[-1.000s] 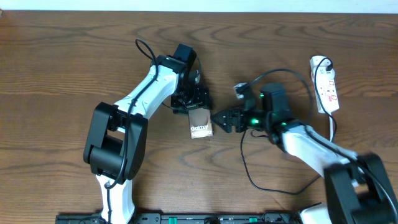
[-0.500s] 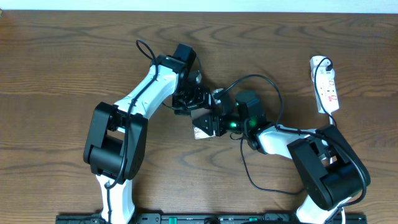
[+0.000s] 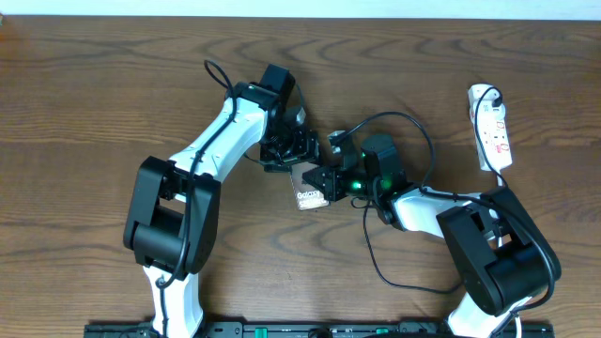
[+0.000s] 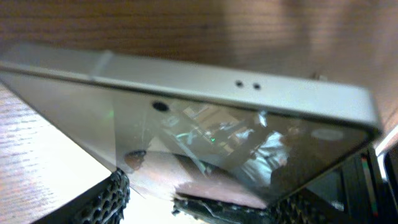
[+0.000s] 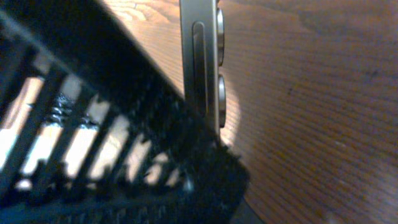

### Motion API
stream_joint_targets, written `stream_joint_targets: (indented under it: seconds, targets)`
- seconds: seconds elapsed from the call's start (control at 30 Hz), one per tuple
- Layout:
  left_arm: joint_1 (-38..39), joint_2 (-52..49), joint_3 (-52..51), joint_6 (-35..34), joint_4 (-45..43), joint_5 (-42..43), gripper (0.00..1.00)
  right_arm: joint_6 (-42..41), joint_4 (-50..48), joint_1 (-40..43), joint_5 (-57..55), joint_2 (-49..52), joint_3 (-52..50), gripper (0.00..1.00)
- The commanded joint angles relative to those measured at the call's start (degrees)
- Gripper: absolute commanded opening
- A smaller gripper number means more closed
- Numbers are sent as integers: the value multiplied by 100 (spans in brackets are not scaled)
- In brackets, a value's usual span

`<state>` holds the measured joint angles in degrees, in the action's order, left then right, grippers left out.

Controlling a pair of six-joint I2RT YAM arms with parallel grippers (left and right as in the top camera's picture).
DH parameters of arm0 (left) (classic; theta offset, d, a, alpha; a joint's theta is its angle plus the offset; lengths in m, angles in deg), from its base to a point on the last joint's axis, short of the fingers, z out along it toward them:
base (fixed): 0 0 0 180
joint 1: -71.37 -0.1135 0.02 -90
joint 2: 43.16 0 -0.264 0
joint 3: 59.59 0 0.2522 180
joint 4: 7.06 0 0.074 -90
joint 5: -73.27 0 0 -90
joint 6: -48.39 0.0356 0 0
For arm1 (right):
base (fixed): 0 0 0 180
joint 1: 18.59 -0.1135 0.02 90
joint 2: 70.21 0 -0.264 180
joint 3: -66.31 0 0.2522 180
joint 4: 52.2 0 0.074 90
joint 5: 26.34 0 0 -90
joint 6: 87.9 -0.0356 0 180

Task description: Plug charger to phone and switch on socket

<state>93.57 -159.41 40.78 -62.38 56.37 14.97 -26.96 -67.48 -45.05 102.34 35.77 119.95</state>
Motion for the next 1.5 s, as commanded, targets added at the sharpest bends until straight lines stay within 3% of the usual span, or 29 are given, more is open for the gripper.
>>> stream_joint_targets:
  seconds: [0.0,0.2,0.4,0.6,0.73,0.97,1.23,1.47]
  targets:
    - [11,96,13,11,-4,26,77,160,-57,-48,199,-15,48,1]
    - [-103,229,15,291,-7,181,79,-323,-634,273,1016,-76,48,1]
    - [-503,868,15,780,-295,1346,79,-1530,-2070,922,1976,-87,48,1]
    - [-807,1593,15,1156,-1088,2909,79,-3386,-4398,1458,2446,-87,48,1]
    - [-772,1891,15,1180,-1652,3259,79,-4664,-6148,1545,2448,-87,55,1]
    - [-669,2035,15,1178,-2129,3882,75,-4983,-6124,1510,2474,-140,63,1]
    - [-264,2035,13,1287,-2157,3429,62,-5110,-6124,1434,2337,-140,186,1]
    - [76,2035,13,1281,-2354,3322,57,-5108,-6124,1285,2337,-142,376,1]
